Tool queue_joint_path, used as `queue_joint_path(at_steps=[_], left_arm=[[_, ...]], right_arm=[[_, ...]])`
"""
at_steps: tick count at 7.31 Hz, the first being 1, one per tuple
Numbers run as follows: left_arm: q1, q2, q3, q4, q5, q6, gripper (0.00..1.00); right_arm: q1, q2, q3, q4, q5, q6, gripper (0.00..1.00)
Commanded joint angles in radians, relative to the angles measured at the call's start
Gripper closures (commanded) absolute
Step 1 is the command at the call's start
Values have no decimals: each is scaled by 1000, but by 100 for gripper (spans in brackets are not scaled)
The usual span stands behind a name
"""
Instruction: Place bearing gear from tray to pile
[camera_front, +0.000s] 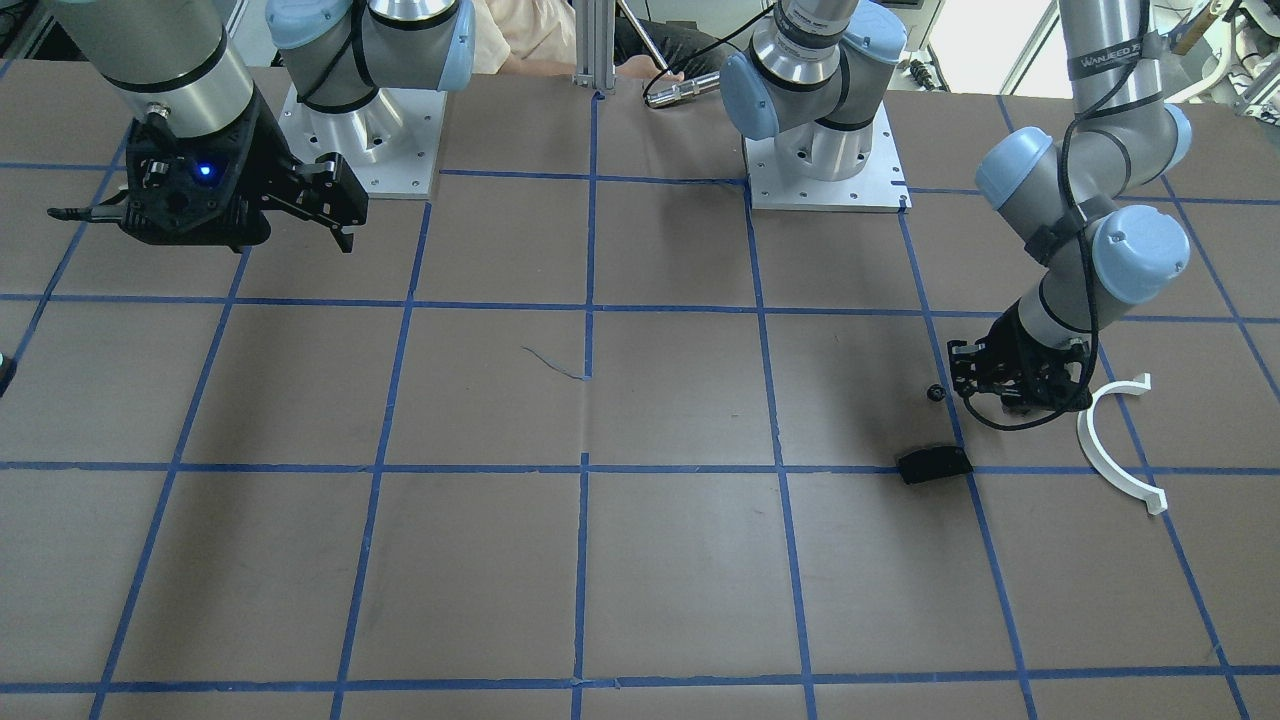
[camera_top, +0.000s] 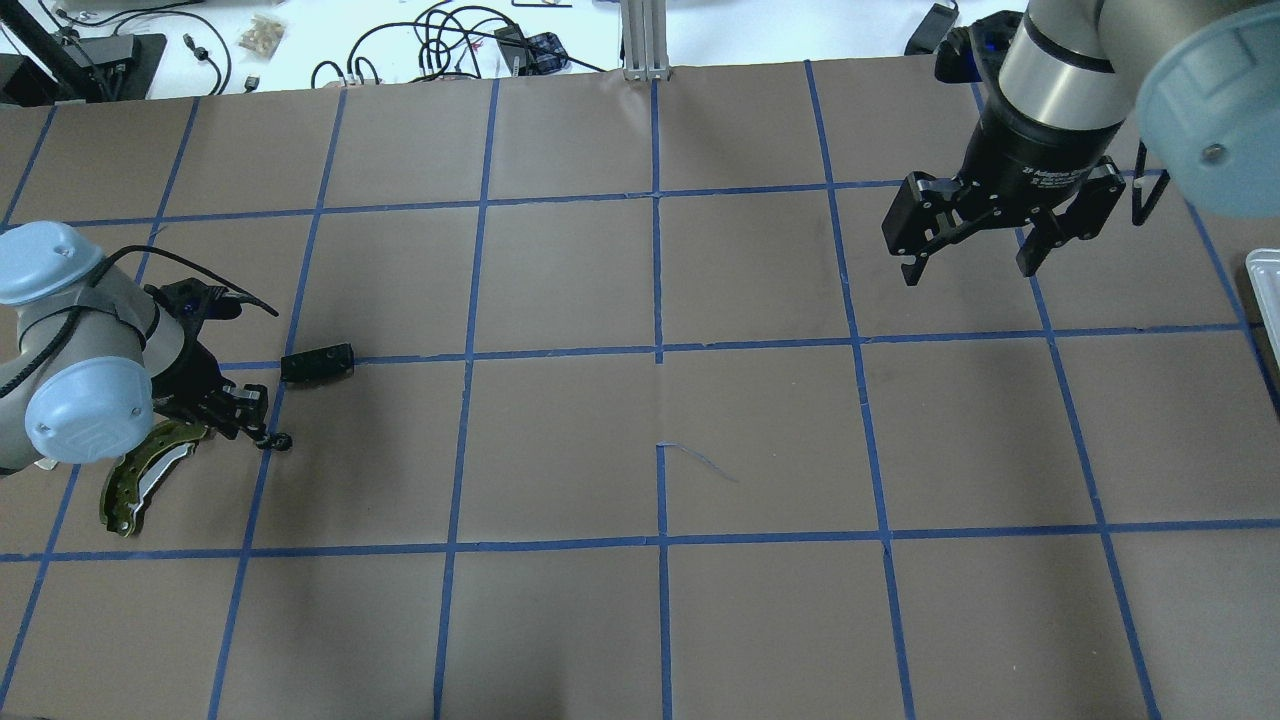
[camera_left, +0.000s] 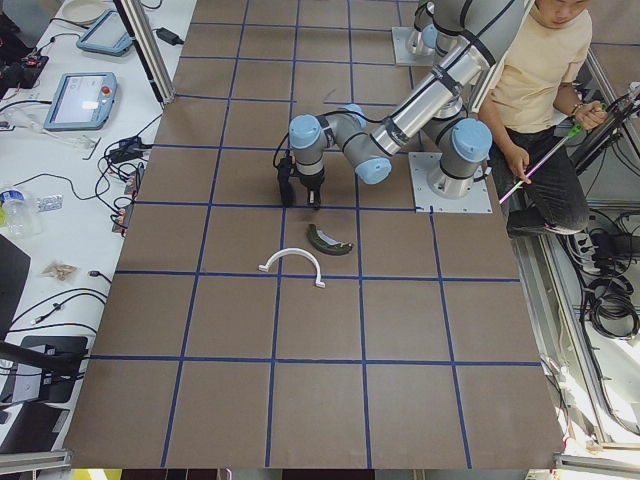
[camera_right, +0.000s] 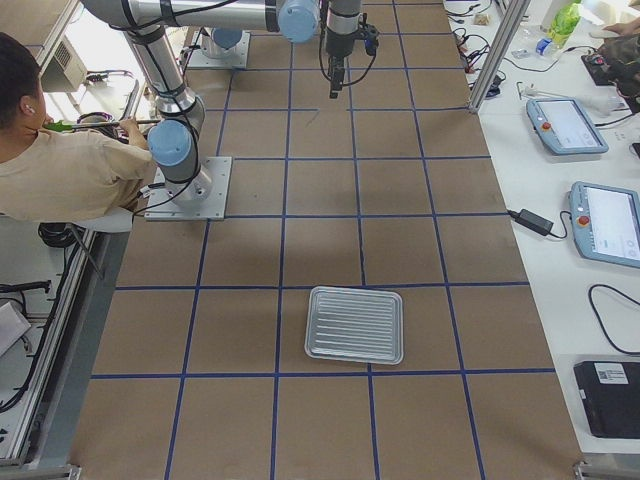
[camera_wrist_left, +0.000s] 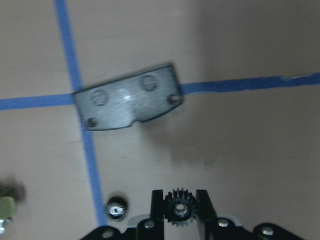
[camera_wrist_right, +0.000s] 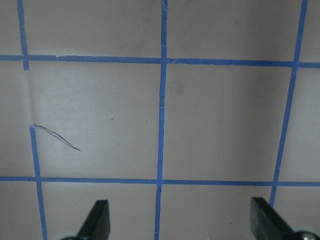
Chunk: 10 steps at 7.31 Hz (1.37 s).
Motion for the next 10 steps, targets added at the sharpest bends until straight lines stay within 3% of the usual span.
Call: queue_joint_path(at_steps=[1,2,4,5,6,8,10], left_arm=[[-8,15,-1,0,3,-5,0],[-27,45,31,-38,0,-19,0],[-133,116,214,-334,-6,-104,0],[-228,134,335,-519,-5,-272,0],[-316,138,417,-599,-6,-413,0],[-465,173,497,-719,-75,-672,0],[-551,234,523,-712,-79,-683,0]], right_arm=[[0,0,0,1,1,0,0],[0,0,0,-1,6,0,0],[0,0,0,-1,1,0,0],[0,0,0,-1,3,0,0],[0,0,0,-1,1,0,0],[0,0,0,-1,1,0,0],[-1,2,0,-2,-1,0,0]])
